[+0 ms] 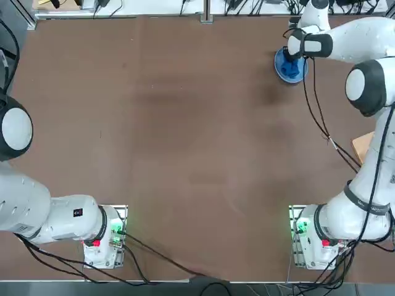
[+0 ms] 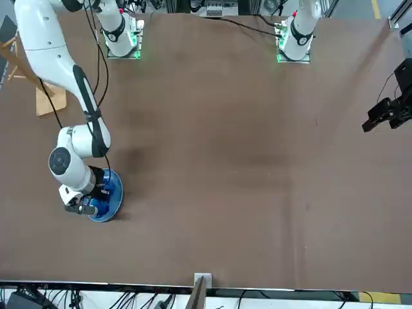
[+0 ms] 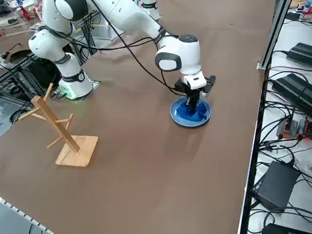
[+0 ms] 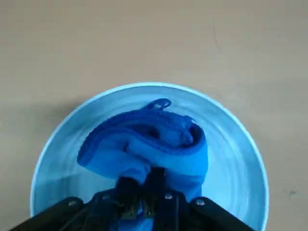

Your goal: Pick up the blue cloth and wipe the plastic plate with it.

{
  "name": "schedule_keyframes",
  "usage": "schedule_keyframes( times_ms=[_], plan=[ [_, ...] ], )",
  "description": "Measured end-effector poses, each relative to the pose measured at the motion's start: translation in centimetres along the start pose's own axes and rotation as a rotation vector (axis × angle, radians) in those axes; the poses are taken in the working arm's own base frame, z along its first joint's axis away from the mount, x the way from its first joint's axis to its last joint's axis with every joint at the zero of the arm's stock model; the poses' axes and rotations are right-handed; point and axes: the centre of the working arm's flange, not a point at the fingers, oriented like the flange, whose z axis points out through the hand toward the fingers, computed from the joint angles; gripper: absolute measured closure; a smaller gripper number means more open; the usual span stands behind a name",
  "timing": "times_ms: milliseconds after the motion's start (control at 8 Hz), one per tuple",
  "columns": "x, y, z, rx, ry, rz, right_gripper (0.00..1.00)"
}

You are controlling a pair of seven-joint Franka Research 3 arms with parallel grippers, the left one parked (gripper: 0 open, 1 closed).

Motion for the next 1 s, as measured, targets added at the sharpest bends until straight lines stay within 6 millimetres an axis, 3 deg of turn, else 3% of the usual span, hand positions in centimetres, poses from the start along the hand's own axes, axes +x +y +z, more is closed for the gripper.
schedule_keyframes(
  times_ms=[250,625,1000],
  plan=[
    [0.4,-0.7,-0.1,0.004,0.006,0.009,0.94],
    [2.7,-2.4,0.1,0.028,0.048,0.013,0.94],
    [3.6,-0.7,0.3,0.048,0.052,0.013,0.94]
  ],
)
